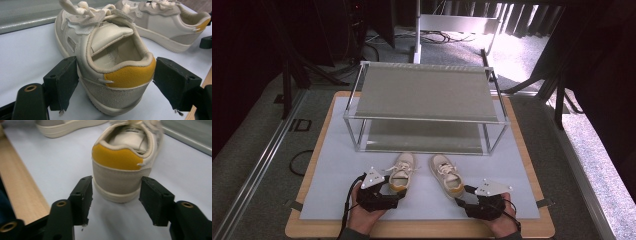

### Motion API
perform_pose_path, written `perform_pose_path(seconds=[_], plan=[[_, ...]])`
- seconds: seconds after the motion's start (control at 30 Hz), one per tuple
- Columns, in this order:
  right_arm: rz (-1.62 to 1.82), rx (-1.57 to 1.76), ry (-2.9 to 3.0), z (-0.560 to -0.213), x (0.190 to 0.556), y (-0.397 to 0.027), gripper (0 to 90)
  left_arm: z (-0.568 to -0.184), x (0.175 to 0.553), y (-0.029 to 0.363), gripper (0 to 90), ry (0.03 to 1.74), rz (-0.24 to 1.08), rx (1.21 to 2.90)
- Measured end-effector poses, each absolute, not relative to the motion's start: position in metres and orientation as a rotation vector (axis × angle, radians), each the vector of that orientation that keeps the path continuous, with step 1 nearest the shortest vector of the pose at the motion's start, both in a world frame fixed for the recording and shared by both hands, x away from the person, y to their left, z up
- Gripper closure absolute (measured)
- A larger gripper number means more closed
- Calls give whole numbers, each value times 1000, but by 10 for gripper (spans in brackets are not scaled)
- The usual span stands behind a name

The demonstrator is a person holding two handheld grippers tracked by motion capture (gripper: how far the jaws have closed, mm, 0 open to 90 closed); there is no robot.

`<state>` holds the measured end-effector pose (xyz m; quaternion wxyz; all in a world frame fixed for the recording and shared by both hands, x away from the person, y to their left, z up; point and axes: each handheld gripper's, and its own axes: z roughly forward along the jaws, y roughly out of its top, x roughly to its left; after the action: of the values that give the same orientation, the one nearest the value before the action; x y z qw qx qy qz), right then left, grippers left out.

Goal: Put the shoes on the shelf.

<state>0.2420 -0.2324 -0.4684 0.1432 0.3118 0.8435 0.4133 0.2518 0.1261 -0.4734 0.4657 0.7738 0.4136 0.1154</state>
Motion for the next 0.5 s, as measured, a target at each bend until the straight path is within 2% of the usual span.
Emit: perform_pose_path(seconds=[0.17,0.4,0.5], plan=[[1197,846,2455,-469,242,-220,505,-473,251,125,196,1019,288,1899],[1195,768,2507,-468,242,-202,520,-472,251,124,203,1002,255,1907],[1205,755,2497,-463,241,-201,501,-467,248,131,268,980,276,1853]])
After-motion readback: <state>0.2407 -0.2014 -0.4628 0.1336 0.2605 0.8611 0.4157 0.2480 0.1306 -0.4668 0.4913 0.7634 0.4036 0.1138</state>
